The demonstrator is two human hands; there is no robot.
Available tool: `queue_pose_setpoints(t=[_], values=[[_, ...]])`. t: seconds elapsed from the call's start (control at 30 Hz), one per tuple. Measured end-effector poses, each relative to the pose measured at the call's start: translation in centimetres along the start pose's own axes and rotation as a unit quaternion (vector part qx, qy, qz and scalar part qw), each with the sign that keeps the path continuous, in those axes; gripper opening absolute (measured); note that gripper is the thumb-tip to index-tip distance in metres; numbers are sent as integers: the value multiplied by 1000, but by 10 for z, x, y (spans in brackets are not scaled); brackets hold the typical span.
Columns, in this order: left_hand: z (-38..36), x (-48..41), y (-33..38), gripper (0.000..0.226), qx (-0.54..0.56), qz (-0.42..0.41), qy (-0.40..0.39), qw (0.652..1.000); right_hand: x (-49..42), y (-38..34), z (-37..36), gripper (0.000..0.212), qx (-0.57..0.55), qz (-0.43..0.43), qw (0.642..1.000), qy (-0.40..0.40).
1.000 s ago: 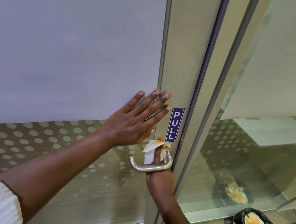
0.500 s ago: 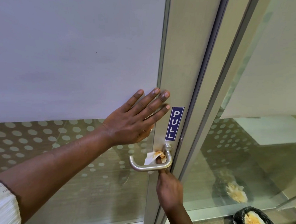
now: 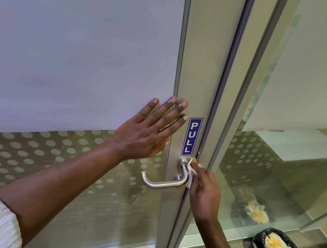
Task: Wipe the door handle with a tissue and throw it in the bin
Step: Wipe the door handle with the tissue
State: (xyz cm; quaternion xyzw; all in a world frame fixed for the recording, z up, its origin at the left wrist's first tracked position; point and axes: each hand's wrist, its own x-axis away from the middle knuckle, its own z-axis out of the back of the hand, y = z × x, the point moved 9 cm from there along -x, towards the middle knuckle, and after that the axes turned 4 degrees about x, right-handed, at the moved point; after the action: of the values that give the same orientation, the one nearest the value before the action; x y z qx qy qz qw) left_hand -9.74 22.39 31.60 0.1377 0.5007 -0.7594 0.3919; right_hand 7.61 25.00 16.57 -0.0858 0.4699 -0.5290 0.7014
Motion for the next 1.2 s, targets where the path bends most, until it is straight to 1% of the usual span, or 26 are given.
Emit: queue_pose_setpoints(t=[0.03, 0.1, 0.17, 0.2, 0.3, 0.43, 0.53, 0.6, 0.7, 0.87, 0.9, 1.0, 1.13, 1.2], values=[[0, 0, 0, 73, 0, 1, 2, 1000, -7, -9, 5, 34, -12, 4, 1000, -1], [1, 0, -1, 73, -1, 2, 4, 1000, -17, -20, 8, 26, -40, -16, 999, -20], [1, 0, 0, 72, -2, 0, 5, 1000, -24, -28, 5, 16, -30, -20, 999, -29], [1, 0, 0, 71, -2, 0, 6, 1000, -26, -34, 3, 13, -10, -5, 1000, -26], [2, 0, 0, 69, -3, 1, 9, 1000, -25, -48, -9, 24, 52, 67, 996, -37], [2, 0, 0, 68, -7, 3, 14, 1000, -17, -58, -17, 21, 121, 126, 982, -77], [2, 0, 0, 68, -3, 3, 12, 1000, -14, -67, -17, 27, 142, 186, 967, -103], [2, 0, 0, 68, 0, 2, 9, 1000, -15, -64, -14, 28, 137, 206, 962, -117], [1, 0, 0, 70, 4, 0, 4, 1000, -19, -53, -9, 29, 115, 166, 973, -116], [2, 0, 0, 69, 6, 2, 4, 1000, -21, -39, -9, 32, 125, 28, 988, -83], [1, 0, 0, 69, 6, 1, 1, 1000, -22, -40, -9, 31, 137, 21, 988, -75], [1, 0, 0, 69, 4, -2, -2, 1000, -25, -50, -12, 22, 167, 52, 983, -62], [2, 0, 0, 69, 10, 1, 6, 1000, -30, -54, -18, 28, 125, 40, 989, -67], [2, 0, 0, 68, 14, 1, 5, 1000, -31, -57, -15, 26, 105, 43, 992, -58]])
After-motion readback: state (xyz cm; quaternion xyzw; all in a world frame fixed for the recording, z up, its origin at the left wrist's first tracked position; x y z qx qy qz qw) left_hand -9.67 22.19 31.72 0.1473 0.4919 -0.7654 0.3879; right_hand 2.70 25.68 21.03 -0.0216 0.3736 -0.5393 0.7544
